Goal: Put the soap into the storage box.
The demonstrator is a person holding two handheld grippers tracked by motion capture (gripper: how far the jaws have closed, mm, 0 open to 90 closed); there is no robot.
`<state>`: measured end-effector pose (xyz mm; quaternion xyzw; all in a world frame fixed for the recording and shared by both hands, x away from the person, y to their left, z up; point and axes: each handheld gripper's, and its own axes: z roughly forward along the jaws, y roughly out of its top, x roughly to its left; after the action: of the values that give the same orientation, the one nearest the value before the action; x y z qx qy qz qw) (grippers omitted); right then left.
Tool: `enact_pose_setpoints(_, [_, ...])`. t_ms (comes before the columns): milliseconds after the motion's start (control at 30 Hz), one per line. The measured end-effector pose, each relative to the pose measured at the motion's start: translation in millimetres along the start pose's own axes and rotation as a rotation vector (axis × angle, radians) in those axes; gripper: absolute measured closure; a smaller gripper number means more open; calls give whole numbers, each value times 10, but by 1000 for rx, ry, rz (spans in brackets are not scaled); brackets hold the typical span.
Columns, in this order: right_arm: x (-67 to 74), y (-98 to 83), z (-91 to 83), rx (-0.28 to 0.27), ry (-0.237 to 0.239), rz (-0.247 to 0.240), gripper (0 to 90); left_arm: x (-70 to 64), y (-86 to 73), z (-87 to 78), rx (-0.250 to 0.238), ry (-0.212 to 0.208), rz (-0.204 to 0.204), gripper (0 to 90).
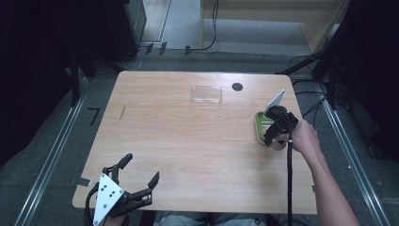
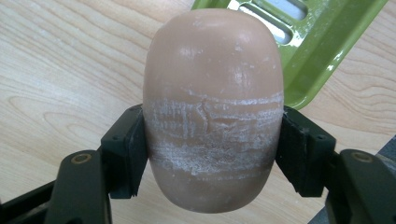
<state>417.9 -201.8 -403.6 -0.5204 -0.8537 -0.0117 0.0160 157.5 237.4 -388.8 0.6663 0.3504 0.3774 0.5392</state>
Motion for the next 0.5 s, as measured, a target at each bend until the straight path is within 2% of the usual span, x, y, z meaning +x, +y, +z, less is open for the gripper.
enact_pose_setpoints(500, [-76,112,7,2,7,14,337,1,0,0,0,1,-2,111])
